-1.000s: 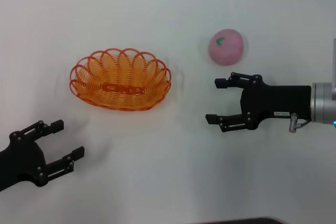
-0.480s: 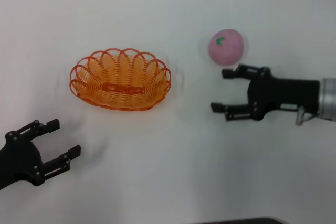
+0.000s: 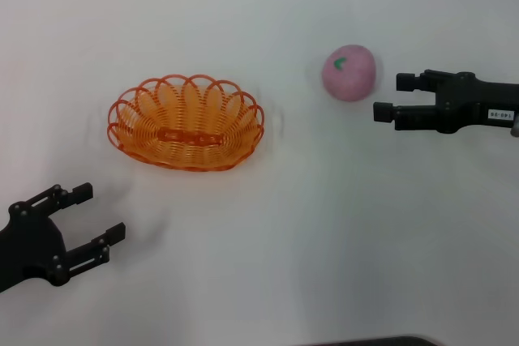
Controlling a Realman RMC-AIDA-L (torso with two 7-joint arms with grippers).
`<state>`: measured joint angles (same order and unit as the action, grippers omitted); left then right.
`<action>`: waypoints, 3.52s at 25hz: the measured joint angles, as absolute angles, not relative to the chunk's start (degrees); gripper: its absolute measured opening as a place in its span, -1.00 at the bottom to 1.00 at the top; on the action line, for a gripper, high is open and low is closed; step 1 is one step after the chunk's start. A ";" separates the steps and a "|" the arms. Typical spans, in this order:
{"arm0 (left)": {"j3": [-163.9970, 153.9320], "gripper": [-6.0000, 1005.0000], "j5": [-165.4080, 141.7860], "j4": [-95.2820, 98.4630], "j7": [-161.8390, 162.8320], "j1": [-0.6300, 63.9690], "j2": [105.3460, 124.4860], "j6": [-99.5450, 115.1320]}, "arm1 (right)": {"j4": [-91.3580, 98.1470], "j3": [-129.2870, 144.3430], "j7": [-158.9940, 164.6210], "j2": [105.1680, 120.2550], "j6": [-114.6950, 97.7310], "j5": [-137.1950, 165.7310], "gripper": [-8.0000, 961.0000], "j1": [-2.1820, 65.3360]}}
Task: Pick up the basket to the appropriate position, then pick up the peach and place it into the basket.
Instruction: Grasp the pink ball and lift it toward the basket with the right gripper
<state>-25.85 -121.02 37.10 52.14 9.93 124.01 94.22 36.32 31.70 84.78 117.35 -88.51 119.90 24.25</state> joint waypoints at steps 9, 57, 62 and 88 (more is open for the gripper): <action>-25.12 0.53 -121.04 37.08 52.21 9.92 124.01 94.60 | 44.78 33.46 90.68 117.18 -88.19 129.35 0.99 27.32; -25.37 0.53 -121.15 36.91 52.20 10.20 124.20 94.43 | 45.39 53.59 89.77 119.50 -69.68 146.60 0.99 42.81; -25.42 0.53 -121.18 36.87 52.20 10.25 124.20 94.39 | 44.97 54.18 89.93 119.61 -68.20 146.60 0.99 42.81; -25.25 0.53 -121.10 36.82 52.29 10.36 124.24 94.57 | 44.64 58.74 93.42 119.65 -64.17 146.63 0.06 42.27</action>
<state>-25.25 -121.10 36.82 52.29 10.36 124.24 94.57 44.64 58.74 93.42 119.65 -64.17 146.63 42.27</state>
